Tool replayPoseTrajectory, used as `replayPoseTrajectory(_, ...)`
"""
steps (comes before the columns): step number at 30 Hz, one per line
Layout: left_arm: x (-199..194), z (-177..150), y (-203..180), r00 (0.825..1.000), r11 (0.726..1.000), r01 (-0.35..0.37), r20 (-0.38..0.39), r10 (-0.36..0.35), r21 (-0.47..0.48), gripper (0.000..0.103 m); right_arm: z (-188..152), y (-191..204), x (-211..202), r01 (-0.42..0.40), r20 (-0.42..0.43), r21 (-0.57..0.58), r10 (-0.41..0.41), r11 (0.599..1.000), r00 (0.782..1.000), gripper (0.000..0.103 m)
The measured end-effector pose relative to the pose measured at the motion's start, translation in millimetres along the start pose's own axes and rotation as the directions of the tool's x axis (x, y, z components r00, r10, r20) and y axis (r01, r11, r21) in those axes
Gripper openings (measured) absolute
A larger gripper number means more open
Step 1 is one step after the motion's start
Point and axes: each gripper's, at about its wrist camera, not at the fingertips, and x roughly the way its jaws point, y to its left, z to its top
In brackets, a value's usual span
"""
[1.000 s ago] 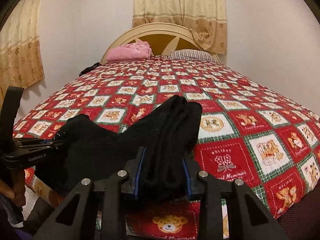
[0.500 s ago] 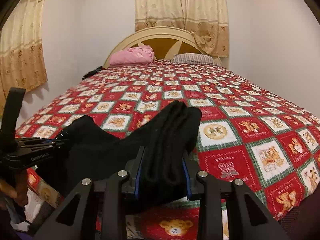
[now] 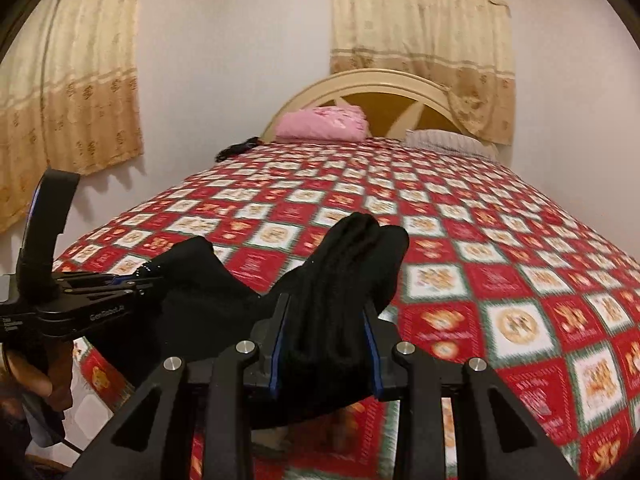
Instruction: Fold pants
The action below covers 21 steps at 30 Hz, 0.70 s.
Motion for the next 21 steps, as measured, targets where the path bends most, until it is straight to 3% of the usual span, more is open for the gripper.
replayPoseTrajectory(11,-6.0,-0.9,56.2,0.993,0.989,-0.114,0.008,0.115,-0.092,0.013,18.3,45.9,31.1,-0.124,0.017,-0.055,0.125,0.991,0.992,0.033)
replayPoseTrajectory(21,-2.0,-10.4,77.6,0.992,0.983,-0.129,-0.024,0.126,-0.128,0.013,11.2,53.5,52.4,-0.165,-0.032,-0.032,0.164,0.986,0.986,0.033)
